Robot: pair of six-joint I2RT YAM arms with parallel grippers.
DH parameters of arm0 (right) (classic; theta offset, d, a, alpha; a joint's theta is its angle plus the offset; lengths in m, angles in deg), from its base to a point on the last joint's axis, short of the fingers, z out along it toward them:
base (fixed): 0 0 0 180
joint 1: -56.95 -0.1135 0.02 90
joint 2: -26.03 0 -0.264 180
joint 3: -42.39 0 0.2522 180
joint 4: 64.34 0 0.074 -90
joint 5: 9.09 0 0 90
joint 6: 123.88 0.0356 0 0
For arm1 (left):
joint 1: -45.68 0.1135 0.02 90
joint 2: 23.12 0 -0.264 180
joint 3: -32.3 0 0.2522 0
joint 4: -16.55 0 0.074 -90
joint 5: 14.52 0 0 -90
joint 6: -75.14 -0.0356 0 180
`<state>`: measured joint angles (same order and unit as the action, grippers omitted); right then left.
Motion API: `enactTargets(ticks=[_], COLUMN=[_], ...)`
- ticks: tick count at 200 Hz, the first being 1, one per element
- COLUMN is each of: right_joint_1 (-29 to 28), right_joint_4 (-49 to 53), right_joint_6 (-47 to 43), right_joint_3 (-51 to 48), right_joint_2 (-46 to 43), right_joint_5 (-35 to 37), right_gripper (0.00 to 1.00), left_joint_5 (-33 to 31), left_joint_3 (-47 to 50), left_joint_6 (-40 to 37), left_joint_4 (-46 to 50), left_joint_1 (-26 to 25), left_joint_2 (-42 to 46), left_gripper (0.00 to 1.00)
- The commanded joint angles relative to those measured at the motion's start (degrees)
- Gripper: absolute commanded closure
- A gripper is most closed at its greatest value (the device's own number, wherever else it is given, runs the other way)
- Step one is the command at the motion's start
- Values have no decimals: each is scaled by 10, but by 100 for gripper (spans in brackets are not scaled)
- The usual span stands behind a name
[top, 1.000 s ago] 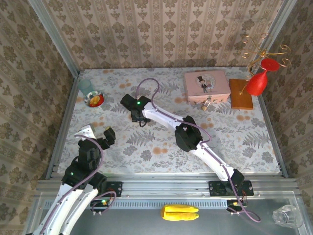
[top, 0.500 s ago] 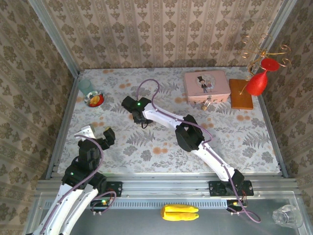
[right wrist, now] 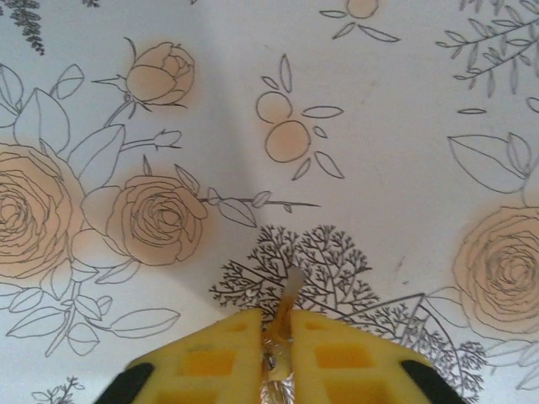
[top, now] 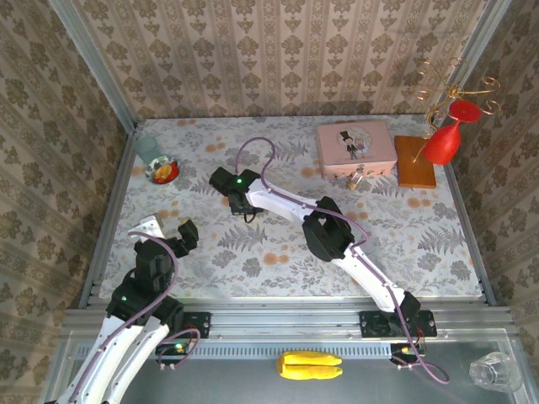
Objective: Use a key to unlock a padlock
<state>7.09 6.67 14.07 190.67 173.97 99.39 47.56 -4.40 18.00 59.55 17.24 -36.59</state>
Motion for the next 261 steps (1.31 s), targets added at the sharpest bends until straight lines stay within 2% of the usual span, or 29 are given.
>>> enactTargets(ticks=[1, 29, 72, 127, 140, 153, 168, 210, 261], right_joint_1=[-6, -7, -7, -7, -6, -6, -7, -9, -19], right_joint_4=[8, -79, -216, -253, -275, -287, -279, -146, -59], right_joint_6=[5, 6, 13, 14, 20, 36, 43, 28, 21], right_joint_3=[-48, -147, -314, -389, -400, -399, -376, -253, -176], right_joint_2=[-28, -95, -202, -253, -258, -255, -239, -159, -106], right_joint_5=[12, 18, 12, -2, -20, -40, -50, -4, 42], right_gripper=[90, 96, 99, 100, 88, 74, 68, 58, 58], left_joint_5=[-7, -5, 13, 41, 46, 49, 51, 50, 44], left_joint_3=[-3, 3, 8, 8, 8, 8, 9, 5, 3], left_joint_6=[3, -1, 0, 0, 0, 0, 0, 0, 4], left_joint_4=[-4, -14, -31, -49, -52, -53, -53, -45, -37], left_joint_1=[3, 6, 13, 19, 37, 41, 43, 47, 45], left_joint_2=[3, 0, -26, -69, -72, -73, -74, -71, -66], left_gripper=[0, 0, 0, 0, 0, 0, 0, 0, 0])
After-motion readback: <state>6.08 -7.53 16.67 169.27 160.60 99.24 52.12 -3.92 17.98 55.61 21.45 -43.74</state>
